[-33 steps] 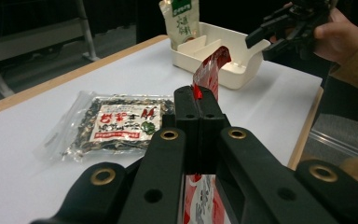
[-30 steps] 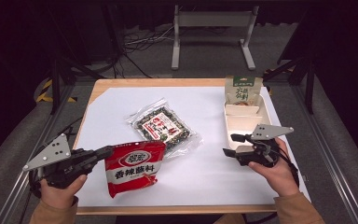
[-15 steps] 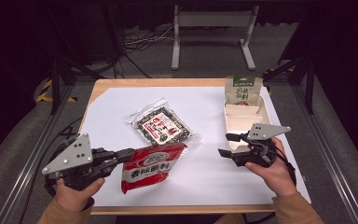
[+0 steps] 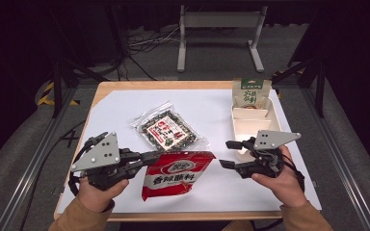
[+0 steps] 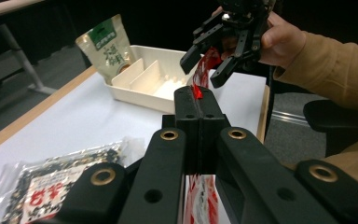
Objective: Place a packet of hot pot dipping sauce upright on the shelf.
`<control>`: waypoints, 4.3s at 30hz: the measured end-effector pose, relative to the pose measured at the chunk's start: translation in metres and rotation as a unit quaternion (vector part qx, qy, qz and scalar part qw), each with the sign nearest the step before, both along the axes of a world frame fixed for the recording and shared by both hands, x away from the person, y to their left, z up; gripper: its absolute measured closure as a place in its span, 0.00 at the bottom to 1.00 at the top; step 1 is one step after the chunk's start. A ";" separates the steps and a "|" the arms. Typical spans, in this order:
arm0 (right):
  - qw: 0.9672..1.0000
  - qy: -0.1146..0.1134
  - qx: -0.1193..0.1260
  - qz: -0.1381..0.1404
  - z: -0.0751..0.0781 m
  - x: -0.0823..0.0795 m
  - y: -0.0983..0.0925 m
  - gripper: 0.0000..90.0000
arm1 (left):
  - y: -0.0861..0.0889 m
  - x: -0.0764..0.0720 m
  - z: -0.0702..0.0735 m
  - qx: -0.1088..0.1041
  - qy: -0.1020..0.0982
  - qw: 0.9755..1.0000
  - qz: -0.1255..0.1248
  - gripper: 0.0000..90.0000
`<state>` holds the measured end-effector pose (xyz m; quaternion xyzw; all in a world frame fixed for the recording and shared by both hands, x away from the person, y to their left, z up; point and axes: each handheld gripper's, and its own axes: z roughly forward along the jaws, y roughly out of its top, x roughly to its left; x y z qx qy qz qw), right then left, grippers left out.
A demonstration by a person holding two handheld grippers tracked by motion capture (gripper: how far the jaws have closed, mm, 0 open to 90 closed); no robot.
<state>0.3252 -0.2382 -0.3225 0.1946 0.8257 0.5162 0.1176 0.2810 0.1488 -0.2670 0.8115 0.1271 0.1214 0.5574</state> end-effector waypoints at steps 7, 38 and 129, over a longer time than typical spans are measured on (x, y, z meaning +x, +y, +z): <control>1.000 -0.003 -0.003 0.016 0.001 -0.003 0.008 0.41 | -0.016 0.009 -0.004 -0.006 0.005 1.000 -0.019 1.00; 0.995 0.009 0.011 0.101 -0.015 0.007 0.028 0.67 | -0.045 0.019 -0.009 -0.023 0.004 0.998 -0.053 1.00; 0.998 -0.028 -0.013 0.062 0.066 0.059 -0.030 0.99 | 0.025 0.067 -0.084 -0.004 0.084 0.991 0.102 0.46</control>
